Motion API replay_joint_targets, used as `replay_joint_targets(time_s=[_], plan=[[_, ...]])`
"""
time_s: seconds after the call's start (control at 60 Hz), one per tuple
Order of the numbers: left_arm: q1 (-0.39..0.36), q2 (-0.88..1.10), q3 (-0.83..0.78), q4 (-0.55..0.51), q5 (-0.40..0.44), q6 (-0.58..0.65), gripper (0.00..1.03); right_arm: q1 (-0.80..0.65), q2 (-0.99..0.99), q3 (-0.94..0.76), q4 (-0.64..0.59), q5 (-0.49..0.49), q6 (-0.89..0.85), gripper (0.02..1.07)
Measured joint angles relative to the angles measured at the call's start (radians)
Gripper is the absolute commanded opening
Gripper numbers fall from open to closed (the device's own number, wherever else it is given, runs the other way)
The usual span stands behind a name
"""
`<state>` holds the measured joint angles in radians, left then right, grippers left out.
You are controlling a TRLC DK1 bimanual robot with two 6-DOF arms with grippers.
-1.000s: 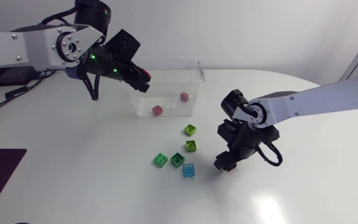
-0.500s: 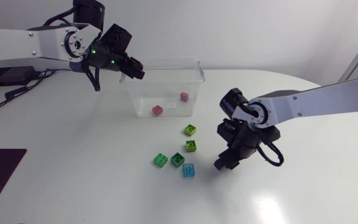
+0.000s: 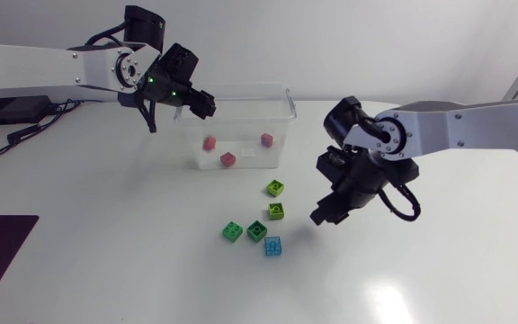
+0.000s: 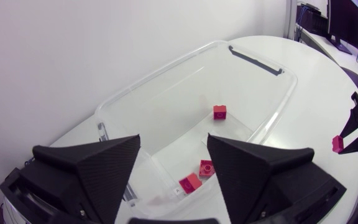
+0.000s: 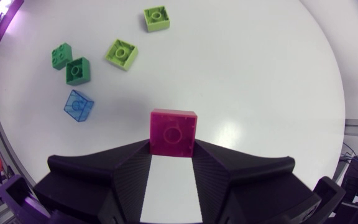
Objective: Place the duplo bricks in the container
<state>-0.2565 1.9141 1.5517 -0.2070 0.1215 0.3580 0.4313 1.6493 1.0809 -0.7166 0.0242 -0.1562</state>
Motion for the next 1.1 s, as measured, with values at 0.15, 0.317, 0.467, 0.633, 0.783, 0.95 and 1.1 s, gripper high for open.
replay_joint_targets(time_s=[0.15, 0.317, 0.467, 0.633, 0.783, 0.95, 1.1], plan=[[0.001, -0.047, -0.027, 0.000, 0.000, 0.000, 0.97, -0.001, -0.001, 0.112, -0.024, 0.000, 0.000, 0.41], [-0.022, -0.220, -0.153, -0.010, 0.000, 0.000, 0.96, -0.002, 0.029, 0.271, -0.036, 0.000, 0.000, 0.41], [-0.056, -0.337, -0.254, -0.038, 0.000, 0.002, 0.96, -0.002, 0.085, 0.370, -0.036, 0.000, 0.005, 0.41], [-0.105, -0.408, -0.407, -0.061, 0.000, 0.021, 0.96, -0.001, 0.154, 0.470, -0.040, 0.000, 0.019, 0.41], [-0.141, -0.425, -0.523, -0.064, 0.001, 0.043, 0.96, -0.001, 0.201, 0.555, -0.052, 0.000, 0.026, 0.41], [-0.163, -0.441, -0.606, -0.056, 0.004, 0.061, 0.96, -0.001, 0.250, 0.669, -0.092, 0.004, 0.031, 0.41], [-0.186, -0.442, -0.664, -0.029, 0.004, 0.065, 0.96, 0.000, 0.315, 0.783, -0.127, 0.007, 0.042, 0.41]])
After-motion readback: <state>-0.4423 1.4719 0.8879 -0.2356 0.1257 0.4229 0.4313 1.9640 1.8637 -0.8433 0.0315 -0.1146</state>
